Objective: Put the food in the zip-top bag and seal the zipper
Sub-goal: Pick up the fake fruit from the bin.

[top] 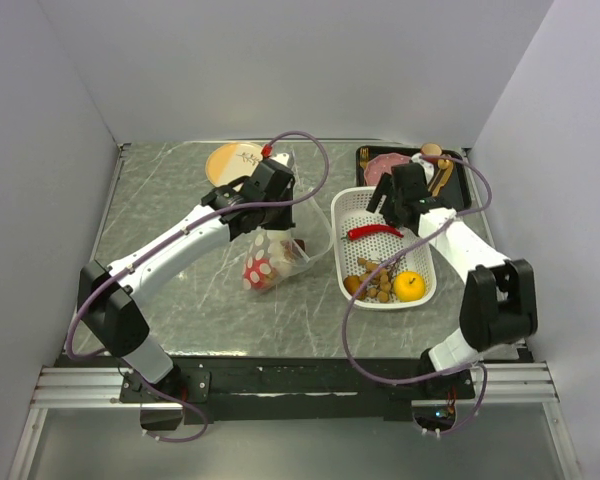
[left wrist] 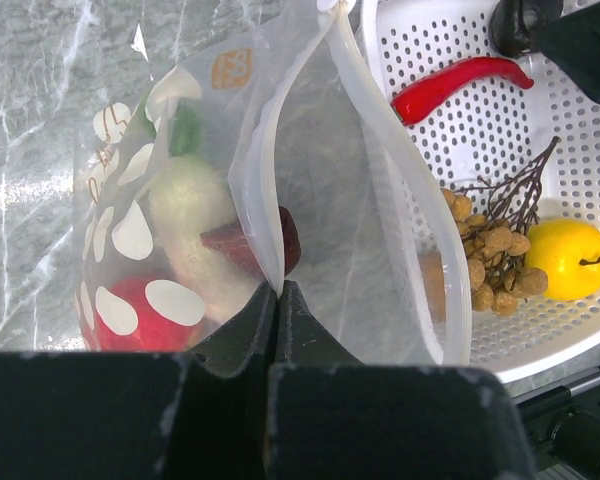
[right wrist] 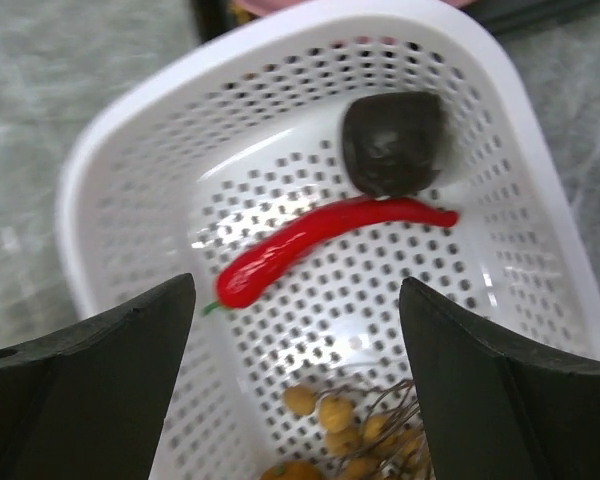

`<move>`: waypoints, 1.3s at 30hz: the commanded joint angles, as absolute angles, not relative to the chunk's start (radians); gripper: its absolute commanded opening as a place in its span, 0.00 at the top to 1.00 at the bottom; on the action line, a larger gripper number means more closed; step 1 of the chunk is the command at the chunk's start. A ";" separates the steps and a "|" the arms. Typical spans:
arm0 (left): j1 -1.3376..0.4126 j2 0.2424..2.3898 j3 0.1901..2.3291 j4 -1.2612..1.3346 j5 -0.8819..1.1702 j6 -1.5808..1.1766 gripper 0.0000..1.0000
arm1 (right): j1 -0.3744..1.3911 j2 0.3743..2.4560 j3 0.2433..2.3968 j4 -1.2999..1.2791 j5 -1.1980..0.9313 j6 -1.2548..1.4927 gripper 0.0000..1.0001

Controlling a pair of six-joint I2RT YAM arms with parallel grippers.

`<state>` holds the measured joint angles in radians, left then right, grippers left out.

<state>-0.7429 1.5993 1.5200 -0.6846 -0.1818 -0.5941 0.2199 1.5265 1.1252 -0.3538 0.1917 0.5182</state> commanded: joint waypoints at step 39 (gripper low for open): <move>-0.724 1.537 1.499 -0.647 -0.172 -0.591 0.99 | 0.090 1.967 1.437 -0.373 0.199 0.408 0.32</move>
<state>-0.7277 1.5867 1.5085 -0.6739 -0.1707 -0.5888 0.0982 1.9392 1.3788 -0.3424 0.1921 0.4107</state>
